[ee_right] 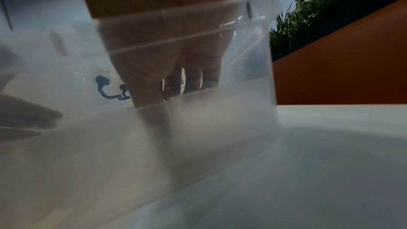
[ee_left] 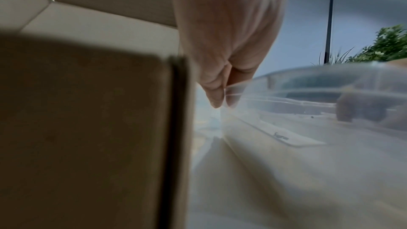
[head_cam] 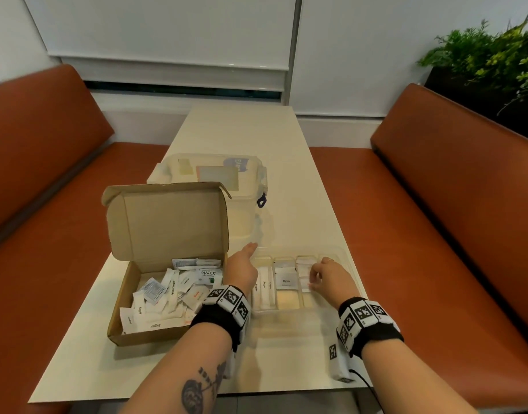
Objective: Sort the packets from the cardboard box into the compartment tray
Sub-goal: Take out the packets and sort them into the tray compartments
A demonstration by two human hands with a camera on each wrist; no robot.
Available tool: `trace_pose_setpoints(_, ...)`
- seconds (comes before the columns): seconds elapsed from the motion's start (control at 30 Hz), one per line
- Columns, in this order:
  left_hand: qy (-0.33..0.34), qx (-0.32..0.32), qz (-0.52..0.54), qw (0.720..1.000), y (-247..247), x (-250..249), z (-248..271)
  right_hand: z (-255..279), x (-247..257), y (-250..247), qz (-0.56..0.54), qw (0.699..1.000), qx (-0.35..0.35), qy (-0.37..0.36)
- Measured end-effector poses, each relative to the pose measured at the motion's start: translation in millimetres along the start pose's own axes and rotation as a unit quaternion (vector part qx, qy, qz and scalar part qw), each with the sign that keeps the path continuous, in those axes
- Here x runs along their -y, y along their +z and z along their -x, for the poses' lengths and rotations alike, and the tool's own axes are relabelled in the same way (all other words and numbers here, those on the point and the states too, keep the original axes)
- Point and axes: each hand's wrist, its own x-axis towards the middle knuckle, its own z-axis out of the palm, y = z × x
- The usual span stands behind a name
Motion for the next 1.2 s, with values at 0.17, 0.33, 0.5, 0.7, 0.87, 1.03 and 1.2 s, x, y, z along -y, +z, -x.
trace_pose_setpoints(0.17, -0.005, 0.002, -0.003, 1.000, 0.3, 0.6, -1.3, 0.9, -0.5, 2.1, -0.013, 1.000, -0.005, 0.005)
trace_pose_setpoints(0.33, -0.011, 0.020, 0.015, 1.000, -7.4, -1.6, 1.9, -1.9, 0.0, 2.6, -0.024, 1.000, -0.009, 0.015)
trace_pose_setpoints(0.5, 0.014, 0.013, 0.095, 0.995, -16.2, -7.4, 12.9, -3.7, 21.7, -6.5, -0.080, 0.994, -0.073, 0.007)
trace_pose_setpoints(0.7, 0.042, -0.095, 0.253, 0.962, -63.6, -7.7, 28.3, -7.7, 96.6, -8.4, -0.151, 0.978, -0.130, -0.065)
trace_pose_setpoints(0.87, -0.013, -0.296, 0.136, 0.945, -120.4, 51.6, 40.9, 2.7, 170.6, 30.9, -0.205, 0.968, -0.014, -0.146)
trace_pose_setpoints(1.03, -0.139, -0.304, -0.002, 0.943, -148.4, 117.5, 53.3, 9.1, 215.0, 73.5, -0.156, 0.966, 0.115, -0.170)
trace_pose_setpoints(1.2, -0.149, -0.213, 0.065, 0.963, -144.5, 143.7, 55.2, 4.2, 237.2, 86.2, -0.096, 0.959, 0.199, -0.176)
